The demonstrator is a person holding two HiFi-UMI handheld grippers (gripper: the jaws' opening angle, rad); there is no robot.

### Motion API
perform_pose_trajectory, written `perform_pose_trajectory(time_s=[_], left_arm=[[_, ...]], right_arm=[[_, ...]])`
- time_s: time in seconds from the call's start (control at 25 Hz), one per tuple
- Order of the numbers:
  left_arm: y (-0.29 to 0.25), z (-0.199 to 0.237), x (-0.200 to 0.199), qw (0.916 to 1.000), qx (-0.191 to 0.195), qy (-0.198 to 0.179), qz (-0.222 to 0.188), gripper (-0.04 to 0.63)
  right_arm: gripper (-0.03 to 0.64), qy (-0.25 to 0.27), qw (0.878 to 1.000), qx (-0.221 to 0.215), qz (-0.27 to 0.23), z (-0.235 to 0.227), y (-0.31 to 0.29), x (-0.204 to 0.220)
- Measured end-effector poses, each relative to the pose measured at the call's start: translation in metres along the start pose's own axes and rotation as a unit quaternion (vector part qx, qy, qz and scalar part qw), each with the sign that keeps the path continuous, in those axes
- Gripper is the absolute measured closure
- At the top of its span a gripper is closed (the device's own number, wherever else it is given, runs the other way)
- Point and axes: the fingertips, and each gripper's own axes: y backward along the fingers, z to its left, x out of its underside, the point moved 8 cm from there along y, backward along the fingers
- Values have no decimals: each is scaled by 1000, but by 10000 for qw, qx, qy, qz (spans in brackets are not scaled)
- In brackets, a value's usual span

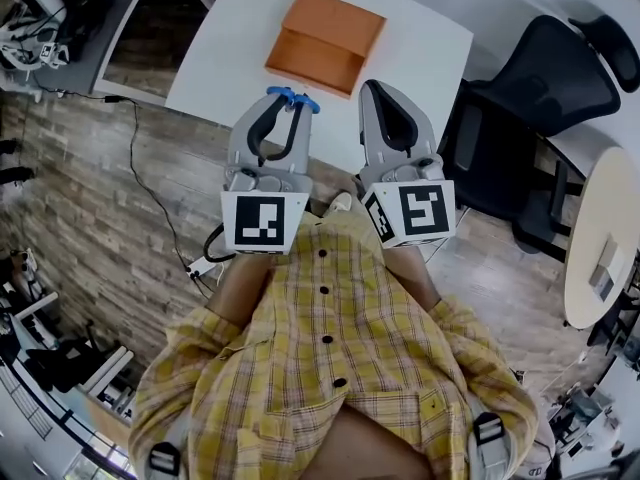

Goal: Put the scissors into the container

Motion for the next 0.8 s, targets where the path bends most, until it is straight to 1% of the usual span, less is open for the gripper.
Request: perform_pose_trajectory(time_s=[0.2,0.4,0.56,0.72,0.8], left_arm=[[-18,28,7,9996,253,12,100,512],[-50,56,4,9965,820,-153,74,512],[-72,71,6,9931,1142,-230,134,512],[-91,85,16,9874,1426,-536,432,512],[-99,89,20,9857,1504,-601,465,512]], right_arm=[[611,-44,9998,171,107,9,-29,8],[611,-39,9980,602,162,9,-57,4],[611,-32,9956,918,198,7,-71,3],[611,-75,9929,1147,299,6,-85,11],[611,-122,9914,1255,339,4,-89,16]])
